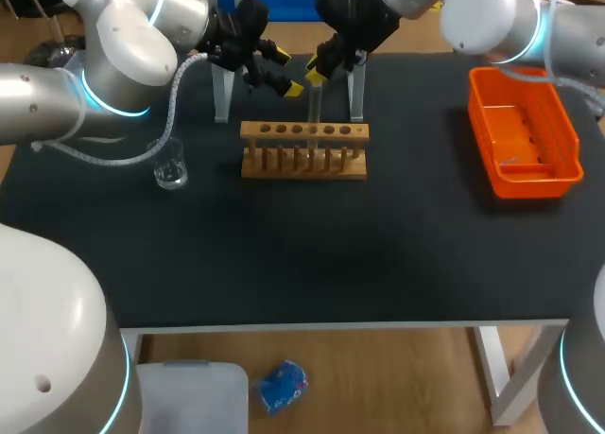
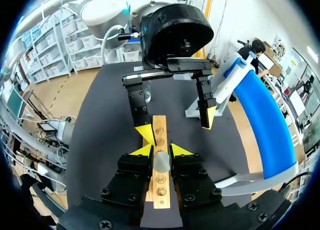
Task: Invert the test tube, pick up the pipette, mount the tip to pipette, aspirate from beaker and dispense into the tube, eject the tip, return the pipette, and cap with the stopper.
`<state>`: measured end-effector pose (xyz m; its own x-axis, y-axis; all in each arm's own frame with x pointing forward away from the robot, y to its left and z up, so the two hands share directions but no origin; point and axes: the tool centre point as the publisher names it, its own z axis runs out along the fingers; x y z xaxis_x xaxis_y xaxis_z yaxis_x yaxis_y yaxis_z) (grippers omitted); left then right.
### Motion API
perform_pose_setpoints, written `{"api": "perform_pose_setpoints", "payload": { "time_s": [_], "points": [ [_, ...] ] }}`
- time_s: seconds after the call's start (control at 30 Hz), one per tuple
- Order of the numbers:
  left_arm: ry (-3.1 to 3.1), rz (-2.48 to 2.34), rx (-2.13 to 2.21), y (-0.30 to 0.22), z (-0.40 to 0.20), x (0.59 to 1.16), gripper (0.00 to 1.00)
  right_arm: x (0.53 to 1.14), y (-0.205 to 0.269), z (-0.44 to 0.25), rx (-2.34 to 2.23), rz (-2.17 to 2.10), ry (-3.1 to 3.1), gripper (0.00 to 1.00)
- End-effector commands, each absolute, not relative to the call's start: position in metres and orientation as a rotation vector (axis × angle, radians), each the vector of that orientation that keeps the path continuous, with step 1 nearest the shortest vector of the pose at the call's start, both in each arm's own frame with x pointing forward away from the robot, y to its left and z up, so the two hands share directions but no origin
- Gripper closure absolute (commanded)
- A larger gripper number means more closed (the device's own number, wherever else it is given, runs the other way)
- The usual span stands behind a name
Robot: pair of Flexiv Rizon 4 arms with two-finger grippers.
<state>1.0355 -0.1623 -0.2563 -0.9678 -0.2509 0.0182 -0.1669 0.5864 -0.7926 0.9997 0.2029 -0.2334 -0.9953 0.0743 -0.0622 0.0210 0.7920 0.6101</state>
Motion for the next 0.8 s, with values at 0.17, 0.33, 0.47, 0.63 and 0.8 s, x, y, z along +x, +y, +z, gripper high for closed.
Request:
{"api": "perform_pose_setpoints", "payload": {
  "time_s": [0.17,0.33,0.47,0.63,0.8],
  "points": [
    [2.720,-1.336,-0.358,-0.162,-0.255,1.037,0.00,1.001,0.203,-0.240,0.088,0.967,2.903,1.00],
    [2.720,-1.336,-0.358,-0.162,-0.255,1.037,0.00,1.001,0.203,-0.245,0.100,0.974,2.906,1.00],
    [2.720,-1.336,-0.358,-0.162,-0.255,1.037,0.00,1.001,0.202,-0.248,0.108,0.978,2.907,1.00],
    [2.720,-1.336,-0.358,-0.162,-0.255,1.037,0.00,1.001,0.201,-0.248,0.115,0.980,2.905,1.00],
    [2.720,-1.336,-0.358,-0.162,-0.255,1.037,0.00,1.001,0.200,-0.246,0.114,0.978,2.902,0.67]
  ]
}}
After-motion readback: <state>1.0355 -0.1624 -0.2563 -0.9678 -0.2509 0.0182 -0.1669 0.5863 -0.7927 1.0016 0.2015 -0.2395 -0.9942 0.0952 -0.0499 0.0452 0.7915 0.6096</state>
